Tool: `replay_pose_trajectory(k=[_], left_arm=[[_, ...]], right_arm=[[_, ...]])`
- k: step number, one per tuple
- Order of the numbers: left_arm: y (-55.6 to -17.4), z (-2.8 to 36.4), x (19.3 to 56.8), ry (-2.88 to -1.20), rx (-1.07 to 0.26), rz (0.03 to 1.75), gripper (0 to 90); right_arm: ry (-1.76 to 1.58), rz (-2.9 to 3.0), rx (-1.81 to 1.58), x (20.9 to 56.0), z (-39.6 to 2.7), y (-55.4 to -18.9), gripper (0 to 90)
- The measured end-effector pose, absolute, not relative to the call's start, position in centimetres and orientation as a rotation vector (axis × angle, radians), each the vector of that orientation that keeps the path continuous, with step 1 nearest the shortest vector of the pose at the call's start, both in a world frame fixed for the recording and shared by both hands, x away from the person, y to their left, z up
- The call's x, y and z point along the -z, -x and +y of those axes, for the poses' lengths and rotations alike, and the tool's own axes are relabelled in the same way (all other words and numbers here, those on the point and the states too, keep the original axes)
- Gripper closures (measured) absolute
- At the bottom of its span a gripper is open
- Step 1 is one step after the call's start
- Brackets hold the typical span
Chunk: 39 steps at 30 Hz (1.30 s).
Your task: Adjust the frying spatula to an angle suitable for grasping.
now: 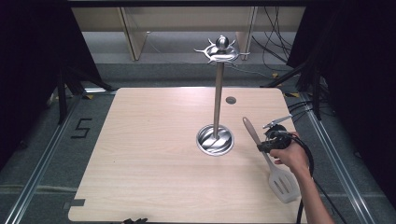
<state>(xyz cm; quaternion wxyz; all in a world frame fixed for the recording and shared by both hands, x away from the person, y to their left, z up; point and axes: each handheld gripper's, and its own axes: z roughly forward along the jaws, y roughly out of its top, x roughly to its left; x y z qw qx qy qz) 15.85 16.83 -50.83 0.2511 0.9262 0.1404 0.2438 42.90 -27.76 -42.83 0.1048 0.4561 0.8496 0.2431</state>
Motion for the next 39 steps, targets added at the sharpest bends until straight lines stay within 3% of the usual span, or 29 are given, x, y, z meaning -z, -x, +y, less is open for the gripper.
replay_pose_trajectory(k=[18,39], left_arm=[[-15.8,17.0,50.7,-2.516,-0.660,0.384,18.3],[-15.8,17.0,50.7,-2.498,-0.654,0.399,18.3]], right_arm=[[-1.175,2.341,-1.096,38.8,-29.1,-38.0,76.5],[-1.027,2.229,-1.436,37.0,-26.9,-37.6,76.5]])
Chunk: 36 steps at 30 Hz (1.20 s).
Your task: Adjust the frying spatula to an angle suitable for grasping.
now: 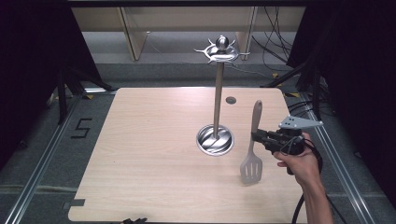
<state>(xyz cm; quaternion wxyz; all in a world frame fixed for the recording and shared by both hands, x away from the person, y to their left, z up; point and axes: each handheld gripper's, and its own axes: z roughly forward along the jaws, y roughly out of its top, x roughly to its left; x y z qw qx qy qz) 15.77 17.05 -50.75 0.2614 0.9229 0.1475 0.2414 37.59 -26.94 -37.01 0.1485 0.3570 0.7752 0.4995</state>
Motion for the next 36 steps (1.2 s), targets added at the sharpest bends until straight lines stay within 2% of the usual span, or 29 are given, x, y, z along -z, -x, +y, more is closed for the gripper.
replay_pose_trajectory(k=[21,36], left_arm=[[-15.8,17.2,50.6,-2.507,-0.653,0.397,18.3],[-15.8,17.2,50.6,-2.500,-0.679,0.400,18.3]], right_arm=[[-0.887,2.200,-1.464,31.4,-23.8,-38.6,76.5],[-0.782,2.202,-1.499,28.8,-21.7,-39.4,76.5]])
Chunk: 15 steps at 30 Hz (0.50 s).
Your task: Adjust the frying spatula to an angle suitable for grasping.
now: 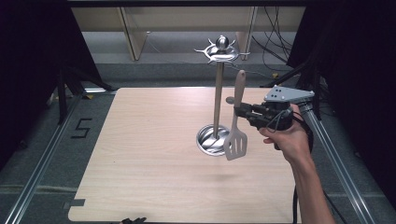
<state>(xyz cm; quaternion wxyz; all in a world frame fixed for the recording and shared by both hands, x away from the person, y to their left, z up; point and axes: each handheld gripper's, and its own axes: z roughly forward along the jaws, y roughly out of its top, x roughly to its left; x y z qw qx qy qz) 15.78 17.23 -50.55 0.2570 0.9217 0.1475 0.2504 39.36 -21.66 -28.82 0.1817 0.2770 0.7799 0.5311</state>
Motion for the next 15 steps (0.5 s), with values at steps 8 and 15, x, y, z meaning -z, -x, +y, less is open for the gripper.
replay_pose_trajectory(k=[8,15], left_arm=[[-15.8,17.2,50.6,-2.495,-0.659,0.398,18.3],[-15.8,17.2,50.5,-2.507,-0.665,0.390,18.3]], right_arm=[[-0.794,2.204,-1.531,28.0,-21.2,-39.9,76.5],[-0.780,2.194,-1.544,27.9,-20.9,-40.6,76.5]])
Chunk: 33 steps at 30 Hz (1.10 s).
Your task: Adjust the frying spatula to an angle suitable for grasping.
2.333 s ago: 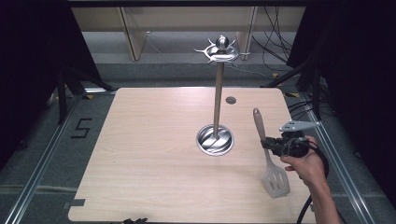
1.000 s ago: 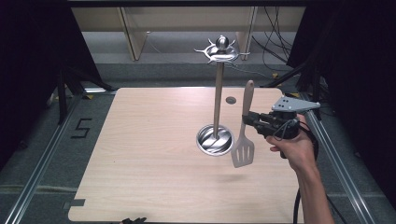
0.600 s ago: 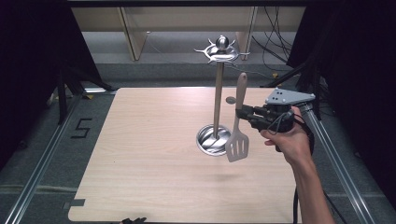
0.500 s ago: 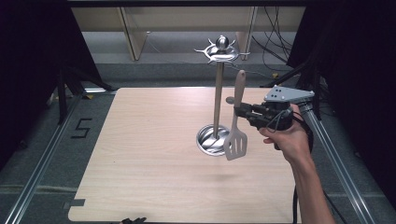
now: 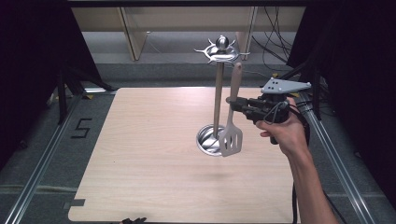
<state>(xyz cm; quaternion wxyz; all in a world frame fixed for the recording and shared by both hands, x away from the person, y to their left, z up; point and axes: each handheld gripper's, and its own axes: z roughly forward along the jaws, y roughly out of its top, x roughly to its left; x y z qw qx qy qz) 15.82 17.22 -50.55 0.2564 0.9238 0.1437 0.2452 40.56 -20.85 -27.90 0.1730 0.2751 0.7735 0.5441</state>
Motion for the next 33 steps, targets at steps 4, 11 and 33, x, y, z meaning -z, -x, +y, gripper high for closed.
replay_pose_trajectory(k=[4,11,33], left_arm=[[-15.8,17.2,50.5,-2.507,-0.666,0.390,18.3],[-15.8,17.1,50.6,-2.497,-0.655,0.396,18.3],[-15.8,17.1,50.6,-2.499,-0.654,0.393,18.3]], right_arm=[[-0.805,2.232,-1.548,27.9,-21.0,-41.0,76.4],[-0.808,2.254,-1.552,28.0,-20.8,-41.5,76.4],[-0.821,2.276,-1.562,28.4,-20.3,-42.5,75.8]])
